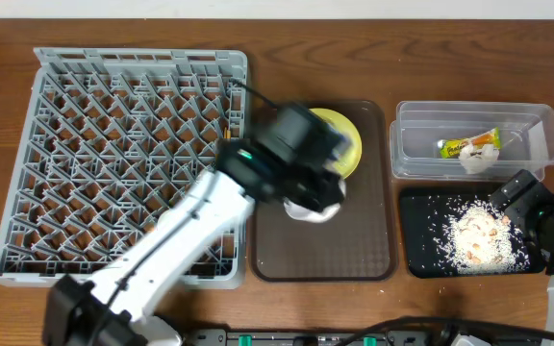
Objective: Sort waste into correct bins and load items into the dishwasher
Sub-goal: 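Carry the pink-white bowl over the dish rack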
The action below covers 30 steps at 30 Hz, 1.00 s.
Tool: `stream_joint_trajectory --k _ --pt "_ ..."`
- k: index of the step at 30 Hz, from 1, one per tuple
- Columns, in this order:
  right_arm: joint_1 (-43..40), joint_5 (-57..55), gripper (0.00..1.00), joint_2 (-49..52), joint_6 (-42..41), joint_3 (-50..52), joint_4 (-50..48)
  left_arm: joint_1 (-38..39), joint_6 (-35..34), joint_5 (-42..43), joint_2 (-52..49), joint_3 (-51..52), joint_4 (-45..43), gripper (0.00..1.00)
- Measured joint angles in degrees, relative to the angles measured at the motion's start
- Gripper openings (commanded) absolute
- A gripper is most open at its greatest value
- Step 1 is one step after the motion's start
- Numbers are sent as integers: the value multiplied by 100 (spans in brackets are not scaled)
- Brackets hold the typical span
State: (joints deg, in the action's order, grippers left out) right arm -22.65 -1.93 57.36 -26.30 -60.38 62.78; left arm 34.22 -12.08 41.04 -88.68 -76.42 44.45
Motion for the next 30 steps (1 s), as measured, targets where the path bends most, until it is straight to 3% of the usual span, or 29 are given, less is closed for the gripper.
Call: stream_joint_trajectory --k 4,11,19,30 --pt "0 0 99 0 0 0 0 -1200 262 1368 2 0 258 8" --pt "0 0 99 0 0 0 0 -2874 1025 2704 0 -7 1467 8" --pt "0 0 99 0 0 2 0 -3766 2105 2708 0 20 2177 8" --pt "0 0 99 0 0 0 0 -4242 2417 2562 -754 31 2177 8"
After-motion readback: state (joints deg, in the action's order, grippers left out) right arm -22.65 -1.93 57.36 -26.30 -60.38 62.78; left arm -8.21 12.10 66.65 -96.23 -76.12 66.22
